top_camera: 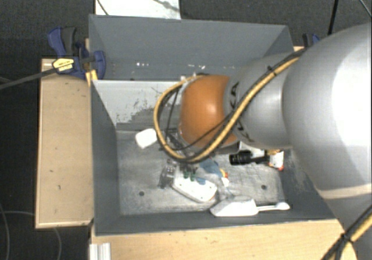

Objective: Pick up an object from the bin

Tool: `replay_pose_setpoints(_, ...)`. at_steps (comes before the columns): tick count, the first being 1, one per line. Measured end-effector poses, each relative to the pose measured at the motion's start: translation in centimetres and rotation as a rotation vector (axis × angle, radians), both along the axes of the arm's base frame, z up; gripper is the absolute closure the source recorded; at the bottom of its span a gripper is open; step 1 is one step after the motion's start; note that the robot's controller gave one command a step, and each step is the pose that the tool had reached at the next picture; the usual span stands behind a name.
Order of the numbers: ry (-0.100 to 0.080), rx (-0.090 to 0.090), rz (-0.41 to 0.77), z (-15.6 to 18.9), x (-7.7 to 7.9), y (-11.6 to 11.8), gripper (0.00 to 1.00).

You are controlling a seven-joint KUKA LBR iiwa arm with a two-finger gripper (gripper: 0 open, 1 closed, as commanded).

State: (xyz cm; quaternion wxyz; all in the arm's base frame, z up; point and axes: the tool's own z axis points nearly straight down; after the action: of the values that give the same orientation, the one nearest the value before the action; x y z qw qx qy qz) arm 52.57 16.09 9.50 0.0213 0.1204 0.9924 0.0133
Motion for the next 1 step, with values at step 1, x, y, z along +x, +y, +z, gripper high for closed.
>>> replay_pose_setpoints(1,0.042,-0.024,0.093,-2.13,-0.16,0.56,0.00)
